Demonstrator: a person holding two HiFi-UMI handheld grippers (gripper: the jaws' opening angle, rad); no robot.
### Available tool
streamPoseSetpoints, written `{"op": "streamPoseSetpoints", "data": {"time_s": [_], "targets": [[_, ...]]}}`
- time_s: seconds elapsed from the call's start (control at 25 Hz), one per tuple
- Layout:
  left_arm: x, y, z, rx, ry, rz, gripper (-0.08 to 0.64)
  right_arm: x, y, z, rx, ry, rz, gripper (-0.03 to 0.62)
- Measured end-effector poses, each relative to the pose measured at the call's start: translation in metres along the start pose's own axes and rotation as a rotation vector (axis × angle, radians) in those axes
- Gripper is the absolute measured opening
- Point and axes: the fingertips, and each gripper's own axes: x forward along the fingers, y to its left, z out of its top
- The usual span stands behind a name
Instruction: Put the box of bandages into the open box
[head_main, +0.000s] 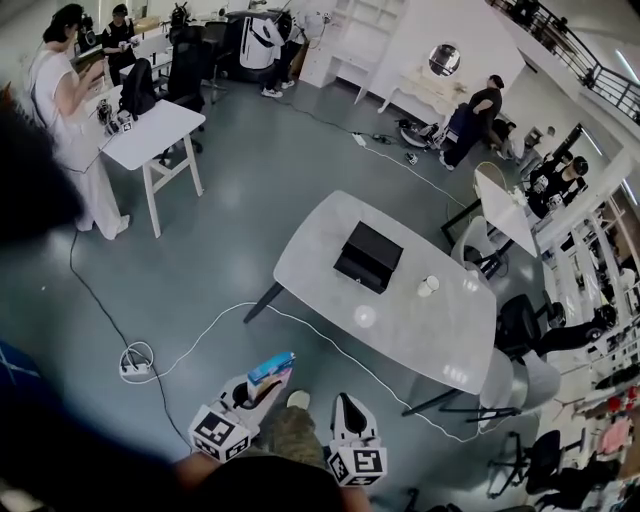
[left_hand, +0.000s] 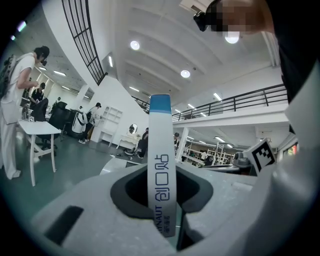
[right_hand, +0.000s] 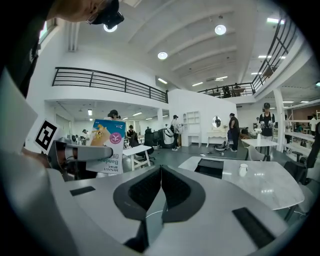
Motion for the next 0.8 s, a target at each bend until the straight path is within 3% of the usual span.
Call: {"op": "streamPoseSetpoints", "data": {"time_s": [0.36, 0.6, 0.8], "targets": [[0.068, 0.027, -0.003, 0.007, 0.03, 0.004, 0.087, 0.066, -0.039, 0.015, 0.017, -0.055, 0.014, 0.012], [0.163, 0.05, 0.006, 0.026, 0.026, -0.028, 0.087, 0.136, -0.115, 0.022, 0.061, -0.04, 0.003, 0.012], [0.25, 0.069, 0.006, 0.056, 0.066, -0.055, 0.087, 0.195, -0.174, 0.06, 0.039, -0.053, 0.006, 0.012]]}}
